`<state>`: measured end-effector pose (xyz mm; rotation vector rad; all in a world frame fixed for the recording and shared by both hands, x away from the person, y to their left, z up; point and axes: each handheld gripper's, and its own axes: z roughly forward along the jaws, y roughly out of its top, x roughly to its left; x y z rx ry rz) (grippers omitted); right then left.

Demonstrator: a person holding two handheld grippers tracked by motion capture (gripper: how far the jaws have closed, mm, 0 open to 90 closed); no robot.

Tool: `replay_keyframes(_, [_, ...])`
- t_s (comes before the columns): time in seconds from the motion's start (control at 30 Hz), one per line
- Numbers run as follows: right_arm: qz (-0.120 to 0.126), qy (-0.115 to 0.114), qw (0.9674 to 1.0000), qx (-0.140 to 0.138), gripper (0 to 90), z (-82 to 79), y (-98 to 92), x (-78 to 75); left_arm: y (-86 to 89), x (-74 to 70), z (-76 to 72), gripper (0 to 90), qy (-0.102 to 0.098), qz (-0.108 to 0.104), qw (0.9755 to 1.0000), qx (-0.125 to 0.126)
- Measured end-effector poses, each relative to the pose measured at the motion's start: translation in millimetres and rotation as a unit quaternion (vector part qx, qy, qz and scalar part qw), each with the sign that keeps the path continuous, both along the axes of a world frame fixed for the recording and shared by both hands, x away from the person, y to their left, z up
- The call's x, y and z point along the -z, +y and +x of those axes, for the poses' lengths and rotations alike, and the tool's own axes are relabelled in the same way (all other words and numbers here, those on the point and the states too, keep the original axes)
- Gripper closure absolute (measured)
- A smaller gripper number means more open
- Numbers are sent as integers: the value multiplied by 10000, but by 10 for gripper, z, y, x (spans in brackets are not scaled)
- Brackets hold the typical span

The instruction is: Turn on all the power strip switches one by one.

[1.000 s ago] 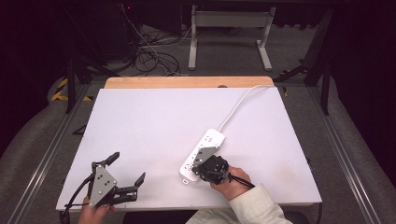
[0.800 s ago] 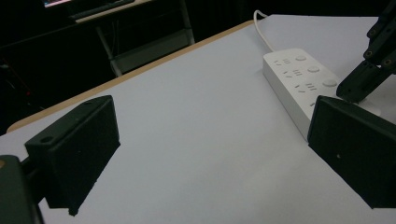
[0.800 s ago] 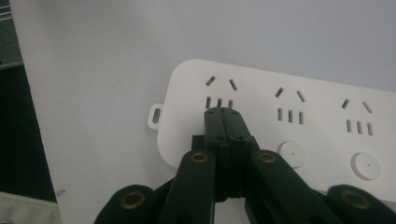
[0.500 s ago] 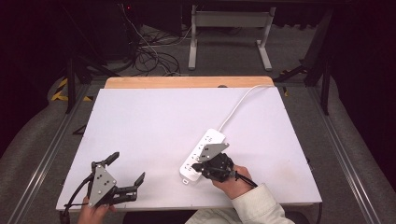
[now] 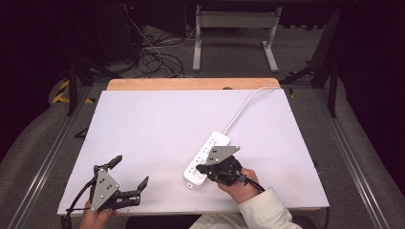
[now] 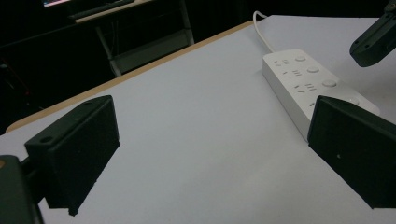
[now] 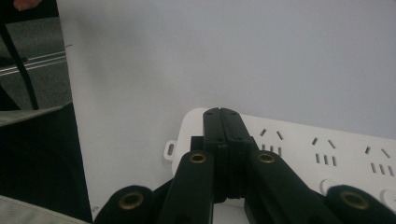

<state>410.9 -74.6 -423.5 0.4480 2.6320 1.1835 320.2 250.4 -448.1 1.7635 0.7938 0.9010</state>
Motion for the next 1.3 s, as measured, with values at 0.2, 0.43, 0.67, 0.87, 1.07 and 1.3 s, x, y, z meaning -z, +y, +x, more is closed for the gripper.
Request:
replay_keyframes(0.2, [23,-131,9999,80,900,11,-20,-20,0,1,1,25,2,-15,10000,-1])
replay_keyframes(0.43, [-17,-211,9994,280,900,75,-71,-26,0,-1,0,25,11,6,10000,-2])
replay_keyframes(0.67, [-59,-136,9980,613,900,214,-162,25,-2,2,2,25,3,-11,10000,0])
replay_keyframes(0.87, [-122,-59,9974,711,900,297,-183,84,-1,1,2,25,8,-1,10000,-1])
replay_keyframes(1.07, [-243,46,9973,686,900,344,-151,158,-1,1,0,25,19,12,10000,1])
replay_keyframes(1.3, [-443,144,9968,643,900,363,-114,223,2,0,0,25,5,6,10000,2])
